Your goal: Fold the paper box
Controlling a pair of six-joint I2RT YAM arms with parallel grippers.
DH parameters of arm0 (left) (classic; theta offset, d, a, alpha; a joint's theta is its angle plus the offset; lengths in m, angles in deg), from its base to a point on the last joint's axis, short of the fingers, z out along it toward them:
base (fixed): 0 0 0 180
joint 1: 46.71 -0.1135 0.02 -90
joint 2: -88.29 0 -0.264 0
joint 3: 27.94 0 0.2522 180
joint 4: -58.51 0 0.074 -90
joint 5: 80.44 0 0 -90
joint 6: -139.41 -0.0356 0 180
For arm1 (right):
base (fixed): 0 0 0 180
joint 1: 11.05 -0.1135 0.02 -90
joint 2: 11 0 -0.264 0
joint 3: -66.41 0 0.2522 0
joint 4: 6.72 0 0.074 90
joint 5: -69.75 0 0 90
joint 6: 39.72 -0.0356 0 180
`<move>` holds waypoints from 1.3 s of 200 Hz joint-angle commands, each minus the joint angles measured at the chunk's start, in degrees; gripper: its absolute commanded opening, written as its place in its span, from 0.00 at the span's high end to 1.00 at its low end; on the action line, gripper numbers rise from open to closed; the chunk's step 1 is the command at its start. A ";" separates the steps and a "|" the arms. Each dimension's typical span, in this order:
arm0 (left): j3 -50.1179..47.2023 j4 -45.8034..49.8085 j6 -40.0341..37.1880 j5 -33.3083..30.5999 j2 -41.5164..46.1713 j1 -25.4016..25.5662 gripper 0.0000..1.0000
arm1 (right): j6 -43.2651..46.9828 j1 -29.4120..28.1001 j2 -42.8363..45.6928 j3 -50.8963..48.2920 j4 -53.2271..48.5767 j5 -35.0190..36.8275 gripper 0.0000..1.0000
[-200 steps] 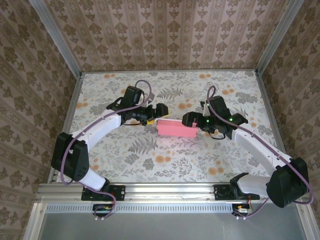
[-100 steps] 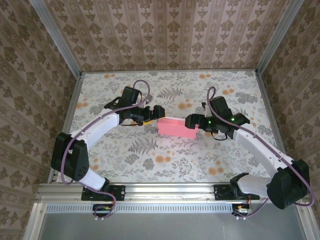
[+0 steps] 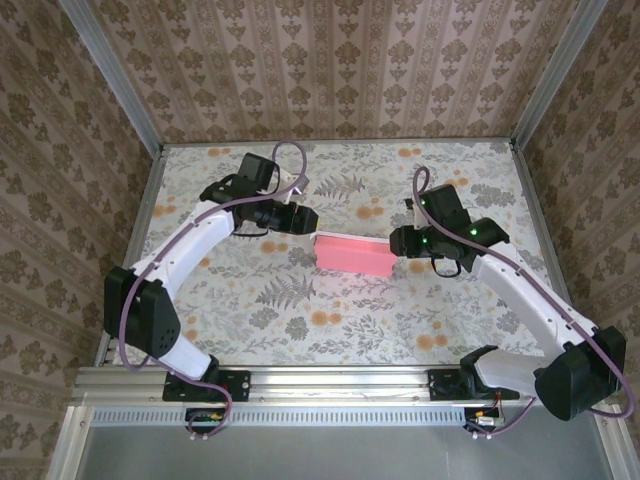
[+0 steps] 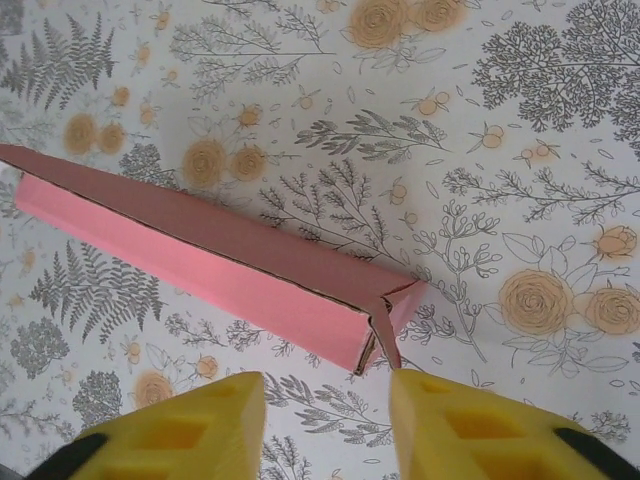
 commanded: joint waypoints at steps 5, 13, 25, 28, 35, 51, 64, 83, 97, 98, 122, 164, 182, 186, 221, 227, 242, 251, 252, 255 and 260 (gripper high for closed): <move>1.82 4.44 -6.93 -0.77 -1.89 -0.19 0.55 | 2.46 0.23 -2.11 2.02 -2.66 2.13 0.64; 1.96 4.44 -7.22 -0.13 -2.29 -0.11 0.55 | 2.70 0.23 -2.65 2.22 -2.67 2.15 0.65; 2.24 4.35 -7.65 0.06 -2.94 0.17 0.55 | 3.11 0.24 -3.37 2.44 -2.75 2.40 0.67; 2.34 4.31 -7.77 0.00 -3.00 0.28 0.55 | 3.10 0.24 -3.55 2.53 -2.76 2.51 0.67; 2.56 4.52 -8.03 -0.28 -3.42 0.54 0.56 | 3.20 0.29 -3.76 2.62 -2.76 2.69 0.67; 2.78 4.44 -8.30 -1.25 -3.93 1.08 0.58 | 3.48 0.26 -4.27 2.76 -2.76 3.39 0.67; 2.75 4.35 -8.45 -1.34 -4.17 1.30 0.58 | 3.76 0.27 -4.53 2.75 -2.65 3.58 0.68; 2.75 4.27 -8.60 -1.23 -4.54 1.48 0.59 | 4.00 0.29 -4.96 2.75 -2.43 3.49 0.72; 2.80 4.18 -8.74 -1.19 -4.68 1.74 0.60 | 4.06 0.28 -5.36 2.85 -2.37 3.16 0.74; 2.82 4.22 -8.74 -1.21 -4.77 1.78 0.60 | 4.04 0.29 -5.36 2.85 -2.39 3.15 0.74; 3.19 4.20 -8.74 -1.48 -5.25 2.18 0.61 | 4.03 0.23 -5.54 2.93 -2.03 2.47 0.77; 3.80 4.96 -8.92 -2.85 -6.01 2.27 0.69 | 3.76 0.28 -5.54 2.66 -1.70 1.99 0.83; 3.76 5.18 -9.12 -3.50 -5.96 2.27 0.71 | 3.67 0.22 -5.31 2.51 -1.68 1.91 0.84; 3.72 5.14 -9.17 -3.56 -6.00 2.27 0.71 | 3.71 0.29 -5.26 2.54 -1.69 1.91 0.85; 4.01 5.40 -8.85 -3.08 -6.61 2.45 0.78 | 3.49 0.29 -5.37 2.37 -1.46 1.74 0.89; 4.07 5.41 -8.73 -3.05 -6.61 2.49 0.80 | 3.32 0.29 -5.33 2.31 -1.39 1.58 0.89; 4.16 5.40 -8.01 -2.56 -6.62 2.62 0.85 | 3.07 0.26 -5.22 2.23 -1.20 1.12 0.91; 4.32 5.49 -7.28 -2.05 -6.79 2.71 0.88 | 2.92 0.20 -5.27 2.23 -1.09 0.73 0.91; 4.33 5.49 -7.27 -2.03 -6.79 2.75 0.88 | 2.94 0.16 -5.28 2.23 -1.09 0.75 0.91; 4.26 5.56 -7.03 -1.94 -6.85 2.79 0.89 | 2.82 0.22 -5.18 2.18 -1.01 0.69 0.91; 4.48 5.74 -6.62 -1.92 -7.00 2.80 0.90 | 2.69 0.20 -5.19 2.16 -1.00 0.60 0.92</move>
